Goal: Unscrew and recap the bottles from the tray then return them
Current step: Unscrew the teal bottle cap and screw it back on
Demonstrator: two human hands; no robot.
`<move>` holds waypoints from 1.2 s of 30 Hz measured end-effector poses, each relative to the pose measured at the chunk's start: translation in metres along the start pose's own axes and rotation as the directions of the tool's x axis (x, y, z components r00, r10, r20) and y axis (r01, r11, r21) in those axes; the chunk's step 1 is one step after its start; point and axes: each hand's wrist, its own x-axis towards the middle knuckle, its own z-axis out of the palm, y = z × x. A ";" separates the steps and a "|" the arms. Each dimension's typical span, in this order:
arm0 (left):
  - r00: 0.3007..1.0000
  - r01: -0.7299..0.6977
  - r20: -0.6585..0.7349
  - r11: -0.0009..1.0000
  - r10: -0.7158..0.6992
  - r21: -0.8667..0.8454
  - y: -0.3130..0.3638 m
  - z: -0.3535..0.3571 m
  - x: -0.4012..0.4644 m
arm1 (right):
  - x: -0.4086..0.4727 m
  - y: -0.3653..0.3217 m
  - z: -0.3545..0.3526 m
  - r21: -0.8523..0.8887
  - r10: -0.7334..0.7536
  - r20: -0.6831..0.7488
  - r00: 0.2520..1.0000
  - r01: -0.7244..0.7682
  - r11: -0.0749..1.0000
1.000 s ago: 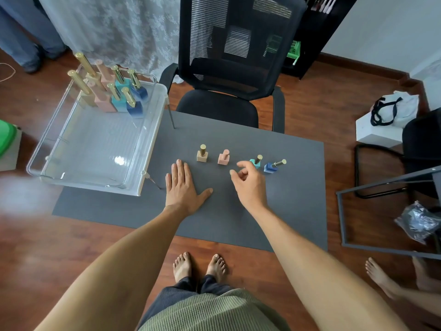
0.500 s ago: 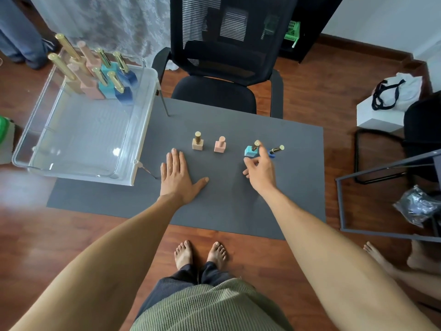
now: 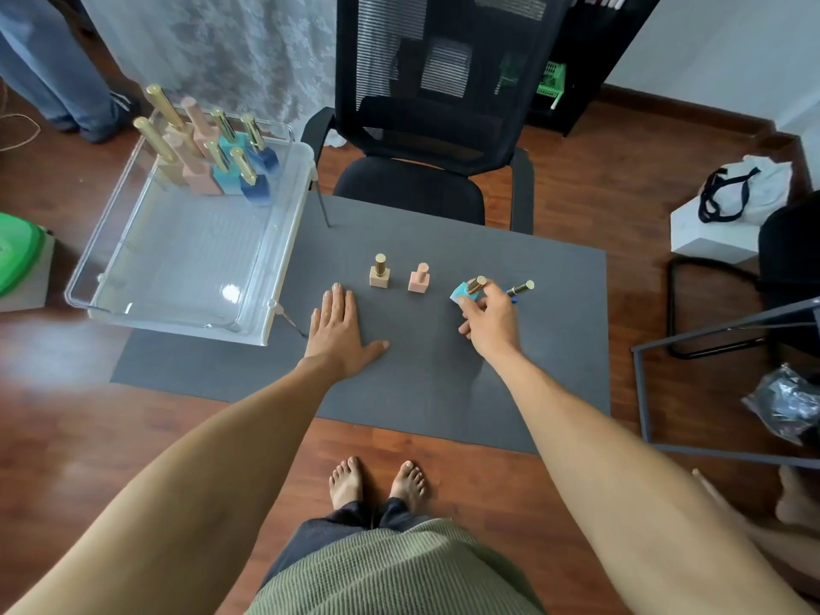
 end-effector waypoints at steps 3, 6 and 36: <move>0.999 -0.007 0.041 1.000 0.008 -0.029 0.003 -0.015 -0.003 | -0.011 -0.007 -0.001 -0.037 -0.090 0.002 0.996 0.090 0.995; 0.997 -0.006 0.077 0.996 0.013 -0.090 0.009 -0.031 -0.005 | -0.020 -0.020 -0.003 -0.044 -0.139 0.028 0.990 0.140 0.989; 0.943 -0.275 -0.283 0.890 0.175 -0.364 0.045 -0.114 -0.067 | -0.086 -0.095 -0.013 -0.075 -0.436 0.193 0.879 0.457 0.887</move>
